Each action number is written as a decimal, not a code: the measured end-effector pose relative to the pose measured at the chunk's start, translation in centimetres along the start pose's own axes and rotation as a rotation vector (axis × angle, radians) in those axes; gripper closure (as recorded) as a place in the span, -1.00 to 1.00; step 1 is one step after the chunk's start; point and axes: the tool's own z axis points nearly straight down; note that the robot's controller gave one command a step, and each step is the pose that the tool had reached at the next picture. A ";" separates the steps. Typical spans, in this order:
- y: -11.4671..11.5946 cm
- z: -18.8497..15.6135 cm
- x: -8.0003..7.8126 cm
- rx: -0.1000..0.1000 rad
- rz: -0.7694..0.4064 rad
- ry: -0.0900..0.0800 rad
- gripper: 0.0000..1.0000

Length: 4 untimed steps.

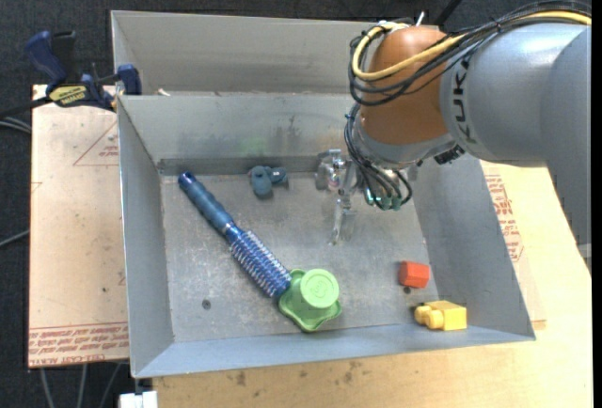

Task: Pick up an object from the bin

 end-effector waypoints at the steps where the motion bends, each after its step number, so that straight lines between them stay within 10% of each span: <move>1: -1.3 6.2 8.3 0.000 0.093 0.004 -1.00; 2: 1.3 -2.0 10.0 -0.002 0.231 -0.012 -1.00; 3: 2.2 3.1 13.1 0.000 0.270 -0.005 -1.00; 4: -6.6 -2.4 11.2 0.003 0.299 -0.014 -1.00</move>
Offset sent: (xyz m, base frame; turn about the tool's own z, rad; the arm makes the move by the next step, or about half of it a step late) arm -0.0798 -0.0136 -0.0585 0.0933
